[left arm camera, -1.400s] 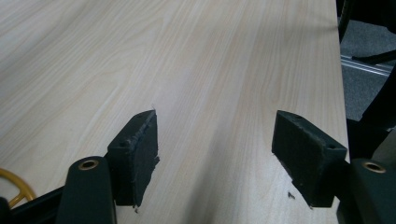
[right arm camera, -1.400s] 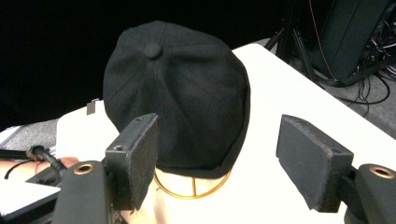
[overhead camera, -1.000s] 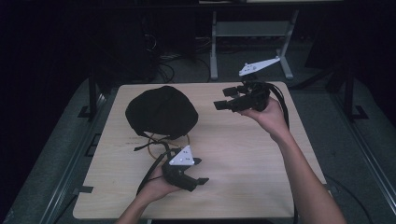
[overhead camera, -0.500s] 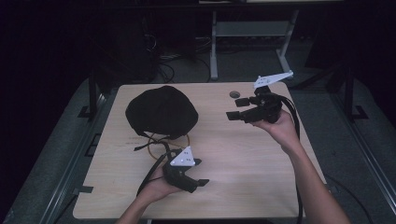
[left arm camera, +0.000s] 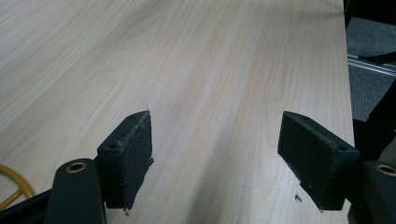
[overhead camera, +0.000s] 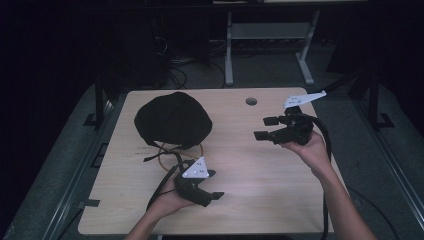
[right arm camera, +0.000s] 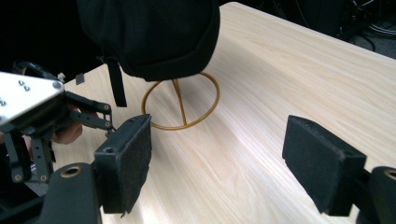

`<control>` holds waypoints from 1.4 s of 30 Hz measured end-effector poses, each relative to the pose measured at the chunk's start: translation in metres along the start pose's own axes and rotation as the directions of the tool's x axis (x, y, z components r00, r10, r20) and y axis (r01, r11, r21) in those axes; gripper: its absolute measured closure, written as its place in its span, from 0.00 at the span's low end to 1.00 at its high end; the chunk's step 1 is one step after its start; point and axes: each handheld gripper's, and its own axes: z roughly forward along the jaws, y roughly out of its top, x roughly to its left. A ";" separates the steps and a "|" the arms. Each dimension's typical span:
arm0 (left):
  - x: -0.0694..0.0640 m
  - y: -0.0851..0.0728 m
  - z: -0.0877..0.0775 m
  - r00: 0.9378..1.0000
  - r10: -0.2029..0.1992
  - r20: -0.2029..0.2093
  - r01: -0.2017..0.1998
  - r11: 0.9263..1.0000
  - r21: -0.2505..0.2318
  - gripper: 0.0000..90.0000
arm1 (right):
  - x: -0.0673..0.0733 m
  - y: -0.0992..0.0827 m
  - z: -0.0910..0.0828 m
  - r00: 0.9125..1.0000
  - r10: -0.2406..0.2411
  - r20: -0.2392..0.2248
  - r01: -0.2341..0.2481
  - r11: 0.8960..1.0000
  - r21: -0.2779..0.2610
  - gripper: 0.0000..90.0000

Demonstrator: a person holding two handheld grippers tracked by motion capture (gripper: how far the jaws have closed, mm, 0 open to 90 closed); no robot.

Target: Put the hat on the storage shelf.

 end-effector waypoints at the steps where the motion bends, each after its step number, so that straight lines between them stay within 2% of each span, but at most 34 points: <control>1: 0.000 0.000 0.000 1.000 0.000 0.000 0.000 1.000 0.000 0.29 | -0.001 -0.003 -0.001 1.000 0.003 -0.001 -0.003 1.000 -0.001 0.26; 20: -0.001 0.000 0.003 1.000 0.002 0.005 -0.003 1.000 0.013 0.29 | -0.010 -0.047 -0.014 0.998 0.064 0.003 -0.064 0.998 0.000 0.25; 30: -0.002 -0.001 0.003 1.000 -0.011 0.005 0.011 1.000 0.011 0.28 | -0.007 -0.065 -0.017 0.997 0.073 0.006 -0.073 0.997 0.013 0.25; 42: -0.003 -0.001 0.005 1.000 -0.010 0.007 0.010 1.000 0.016 0.28 | -0.003 -0.090 -0.025 0.995 0.098 0.014 -0.099 0.995 0.028 0.24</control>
